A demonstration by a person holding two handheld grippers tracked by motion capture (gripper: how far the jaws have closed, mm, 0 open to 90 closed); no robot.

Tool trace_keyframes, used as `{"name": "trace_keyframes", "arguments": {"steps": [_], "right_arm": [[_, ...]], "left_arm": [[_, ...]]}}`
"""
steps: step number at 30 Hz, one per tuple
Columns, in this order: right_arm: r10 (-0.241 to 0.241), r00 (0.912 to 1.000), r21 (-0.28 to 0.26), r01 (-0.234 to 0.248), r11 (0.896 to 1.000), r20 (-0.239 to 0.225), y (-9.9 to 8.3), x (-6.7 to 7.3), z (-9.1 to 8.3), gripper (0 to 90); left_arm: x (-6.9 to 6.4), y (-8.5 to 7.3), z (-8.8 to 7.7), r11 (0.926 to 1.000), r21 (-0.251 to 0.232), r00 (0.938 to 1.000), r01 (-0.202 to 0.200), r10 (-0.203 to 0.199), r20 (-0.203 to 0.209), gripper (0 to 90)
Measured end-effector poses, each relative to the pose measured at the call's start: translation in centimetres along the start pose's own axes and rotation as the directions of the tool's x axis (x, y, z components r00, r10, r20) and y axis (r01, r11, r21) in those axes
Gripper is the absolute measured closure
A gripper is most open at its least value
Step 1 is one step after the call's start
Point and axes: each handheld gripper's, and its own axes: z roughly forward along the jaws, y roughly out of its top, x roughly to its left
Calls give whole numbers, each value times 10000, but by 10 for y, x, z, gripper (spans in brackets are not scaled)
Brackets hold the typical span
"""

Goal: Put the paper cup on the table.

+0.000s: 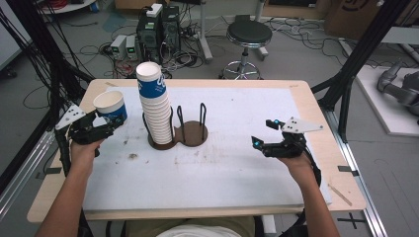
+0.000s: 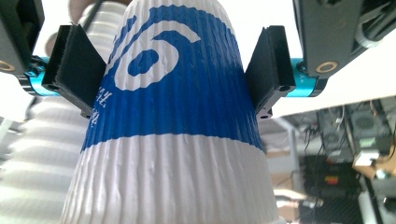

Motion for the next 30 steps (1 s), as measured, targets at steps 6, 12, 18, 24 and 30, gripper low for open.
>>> {"name": "trace_keyframes", "arguments": {"steps": [6,12,18,24,30], "right_arm": [[-80,9999,41,80,10000,-70,0,1,1,175],[-101,9999,116,102,9999,-112,0,2,3,175],[-118,9998,123,120,9999,-157,0,3,3,175],[-106,9998,113,108,9999,-166,0,2,2,176],[-186,9995,144,190,9997,-247,0,3,3,175]], "left_arm": [[18,-19,17,9931,944,9946,697,-618,-837,270],[22,-29,28,9862,1556,9928,560,-385,-1134,270],[22,-38,37,9681,2485,9906,332,12,-1370,271],[21,-40,41,9604,2780,9901,170,226,-1386,270],[19,-40,41,9514,3057,9875,368,123,-1572,263]]}}
